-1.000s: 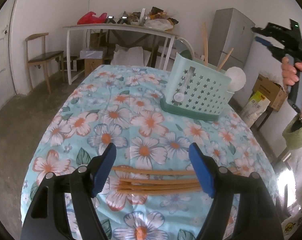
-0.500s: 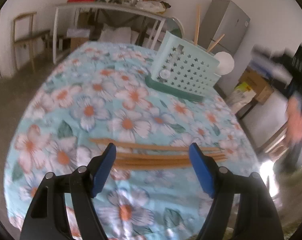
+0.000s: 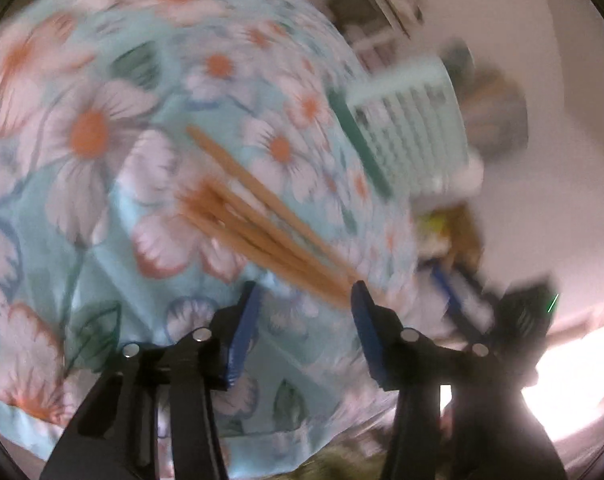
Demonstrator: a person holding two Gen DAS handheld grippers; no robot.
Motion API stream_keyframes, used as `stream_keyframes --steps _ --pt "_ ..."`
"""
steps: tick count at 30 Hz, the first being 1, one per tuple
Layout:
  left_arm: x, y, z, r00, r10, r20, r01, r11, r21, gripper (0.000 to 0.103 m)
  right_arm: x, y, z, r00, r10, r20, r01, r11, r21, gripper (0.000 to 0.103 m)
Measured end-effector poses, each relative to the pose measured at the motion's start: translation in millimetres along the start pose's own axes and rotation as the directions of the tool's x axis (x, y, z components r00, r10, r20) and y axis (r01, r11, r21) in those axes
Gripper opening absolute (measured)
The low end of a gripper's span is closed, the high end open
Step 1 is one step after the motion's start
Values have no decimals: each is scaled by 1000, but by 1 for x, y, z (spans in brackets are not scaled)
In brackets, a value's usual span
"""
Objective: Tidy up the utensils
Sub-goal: 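Grasp one wooden chopstick with each gripper from the pile on the cloth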
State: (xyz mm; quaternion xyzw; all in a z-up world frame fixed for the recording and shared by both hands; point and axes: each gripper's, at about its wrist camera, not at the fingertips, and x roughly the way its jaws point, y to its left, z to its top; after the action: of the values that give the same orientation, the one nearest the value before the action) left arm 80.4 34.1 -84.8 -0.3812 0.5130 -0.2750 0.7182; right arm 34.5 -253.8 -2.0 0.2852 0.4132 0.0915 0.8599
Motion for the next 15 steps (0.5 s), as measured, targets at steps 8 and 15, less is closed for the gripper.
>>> stream_keyframes --steps 8,15 --pt "-1 20 4 998 -16 56 26 983 -184 20 8 -7 -5 1000 18 -17 -18 999 42 41" --pt "-8 28 3 997 -31 66 45 975 -217 11 6 -6 -6 1000 10 -6 -10 1000 21 41"
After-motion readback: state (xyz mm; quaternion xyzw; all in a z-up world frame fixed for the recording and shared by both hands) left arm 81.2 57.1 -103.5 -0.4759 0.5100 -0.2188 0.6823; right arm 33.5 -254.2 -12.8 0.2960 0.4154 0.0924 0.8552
